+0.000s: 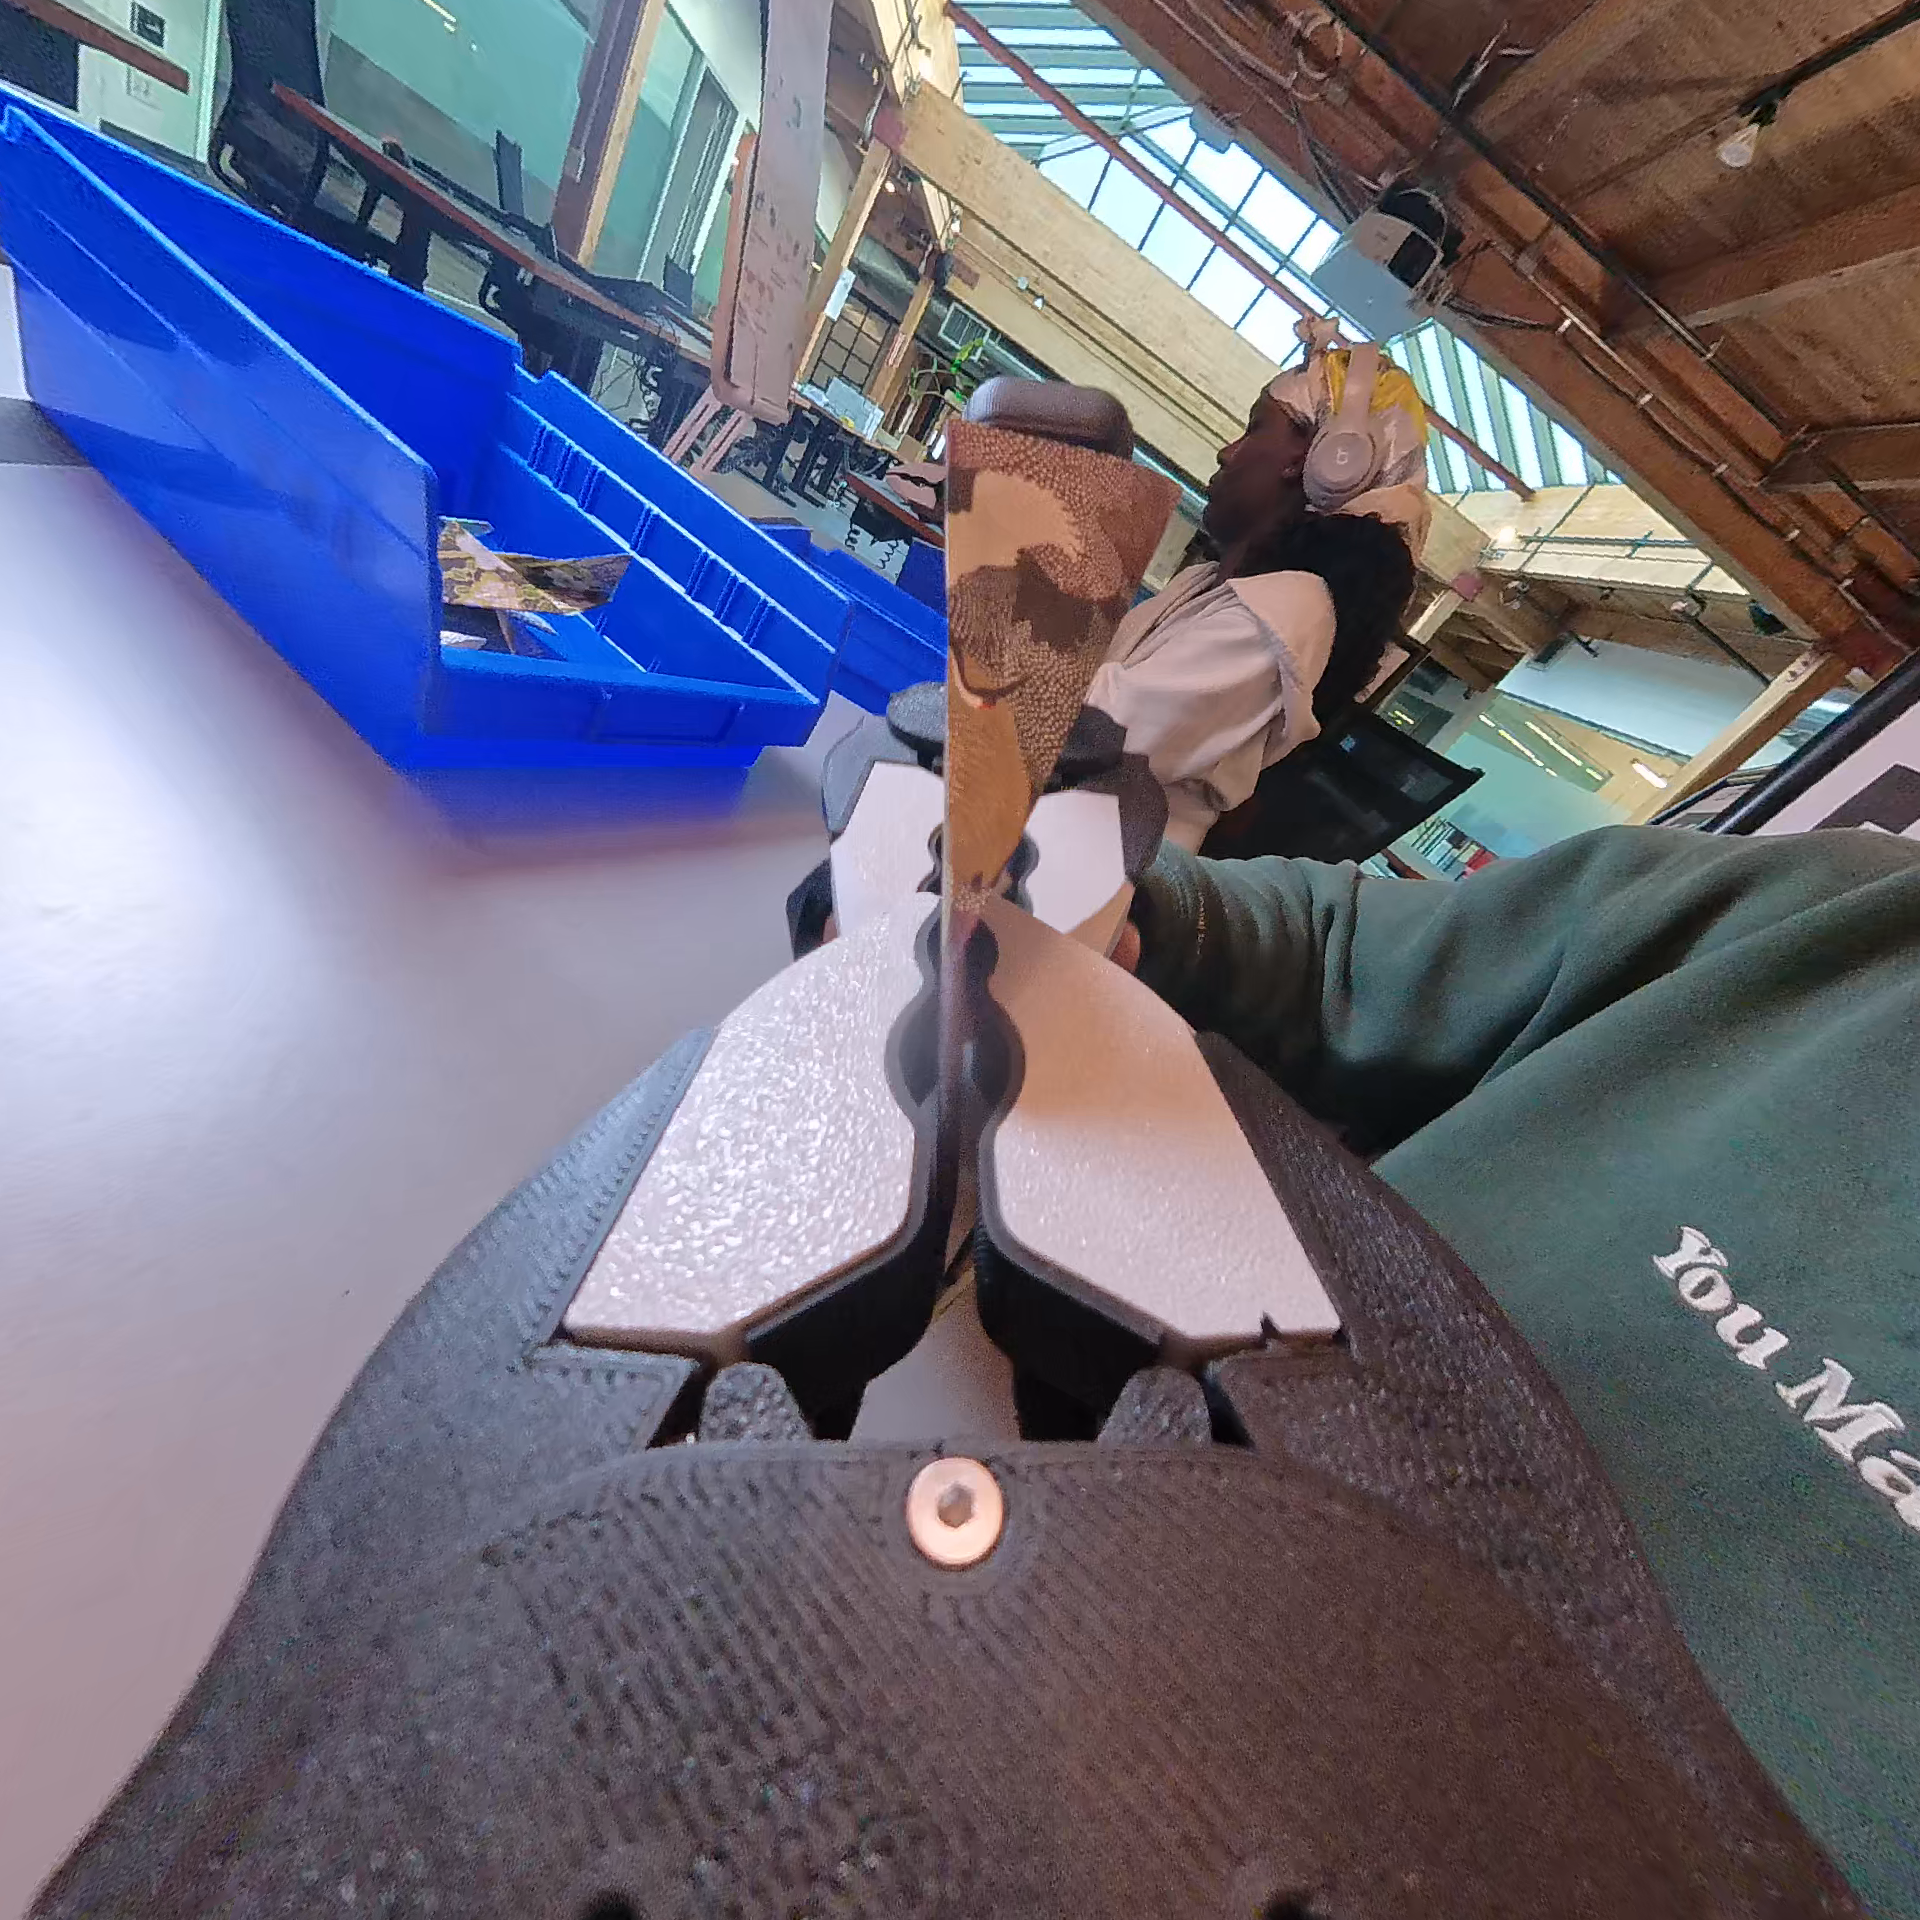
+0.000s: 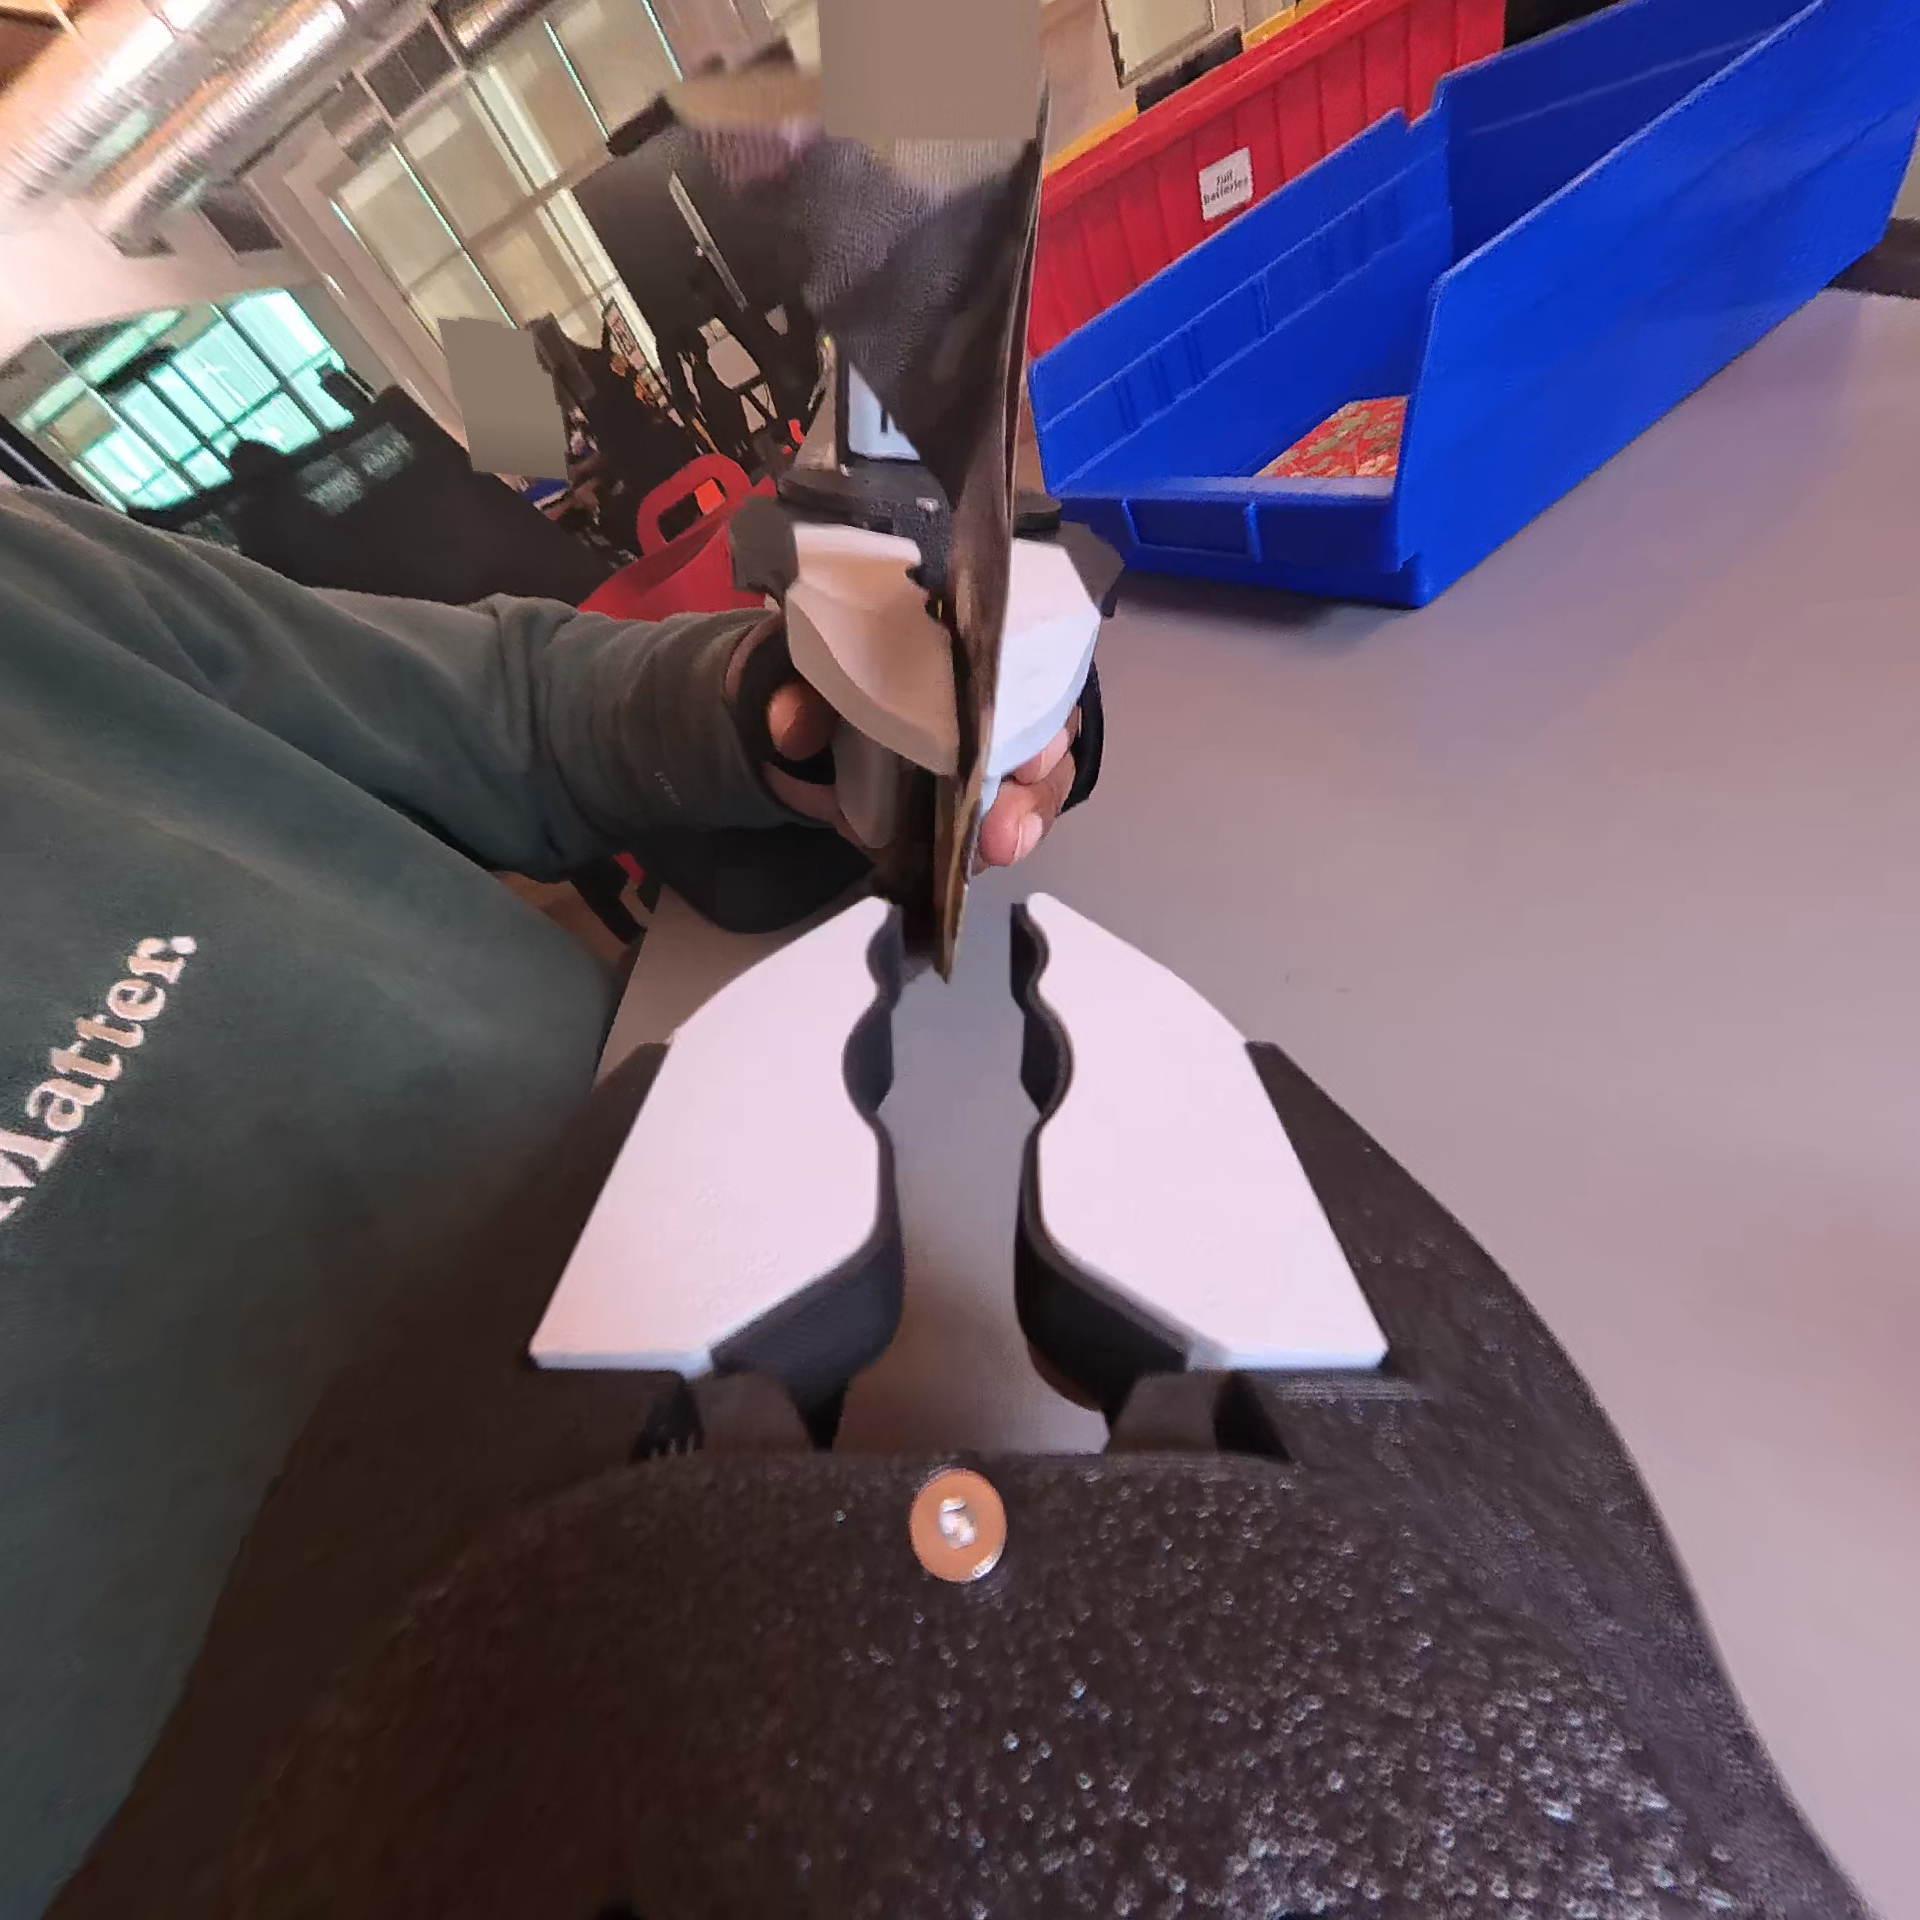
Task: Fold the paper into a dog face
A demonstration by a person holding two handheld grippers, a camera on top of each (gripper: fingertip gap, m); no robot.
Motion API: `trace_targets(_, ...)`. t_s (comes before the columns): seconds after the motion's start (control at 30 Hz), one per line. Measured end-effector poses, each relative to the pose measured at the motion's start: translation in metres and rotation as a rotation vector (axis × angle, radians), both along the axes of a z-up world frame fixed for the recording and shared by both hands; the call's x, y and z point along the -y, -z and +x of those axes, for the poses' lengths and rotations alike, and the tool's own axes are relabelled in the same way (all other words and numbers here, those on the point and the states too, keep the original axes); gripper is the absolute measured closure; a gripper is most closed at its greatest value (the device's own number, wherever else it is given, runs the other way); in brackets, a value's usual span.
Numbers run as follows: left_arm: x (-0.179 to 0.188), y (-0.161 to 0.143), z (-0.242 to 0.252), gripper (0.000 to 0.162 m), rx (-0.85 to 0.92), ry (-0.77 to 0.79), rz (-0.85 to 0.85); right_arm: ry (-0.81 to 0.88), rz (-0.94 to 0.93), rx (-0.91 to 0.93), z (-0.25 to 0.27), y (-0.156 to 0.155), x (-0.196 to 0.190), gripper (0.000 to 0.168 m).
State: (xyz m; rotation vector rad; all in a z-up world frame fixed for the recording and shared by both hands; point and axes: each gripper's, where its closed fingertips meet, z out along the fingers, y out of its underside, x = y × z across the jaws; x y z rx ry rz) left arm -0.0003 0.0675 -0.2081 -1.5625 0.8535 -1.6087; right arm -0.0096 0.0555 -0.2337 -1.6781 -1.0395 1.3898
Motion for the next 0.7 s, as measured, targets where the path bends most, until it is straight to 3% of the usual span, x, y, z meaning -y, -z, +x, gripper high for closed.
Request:
trace_targets(0.07,0.002,0.003,0.0,0.162,-0.014,0.01,0.0,0.036,0.005,-0.055,0.005,-0.011,-0.006,0.15)
trace_targets(0.2,0.007,0.008,0.005,0.161,-0.035,0.033,0.001,0.077,0.012,-0.136,0.015,-0.025,-0.014,0.168)
trace_targets(0.43,0.009,0.011,0.006,0.161,-0.051,0.045,-0.001,0.055,0.007,-0.117,0.016,-0.023,-0.011,0.168)
trace_targets(0.5,0.011,0.015,0.007,0.162,-0.071,0.055,0.002,0.061,0.014,-0.141,0.016,-0.027,-0.011,0.156)
trace_targets(0.57,0.013,0.017,0.008,0.161,-0.077,0.068,-0.004,0.069,0.028,-0.124,0.016,-0.026,-0.011,0.168)
trace_targets(0.7,0.013,0.017,0.009,0.162,-0.071,0.07,-0.013,0.095,0.061,-0.095,0.017,-0.025,-0.013,0.168)
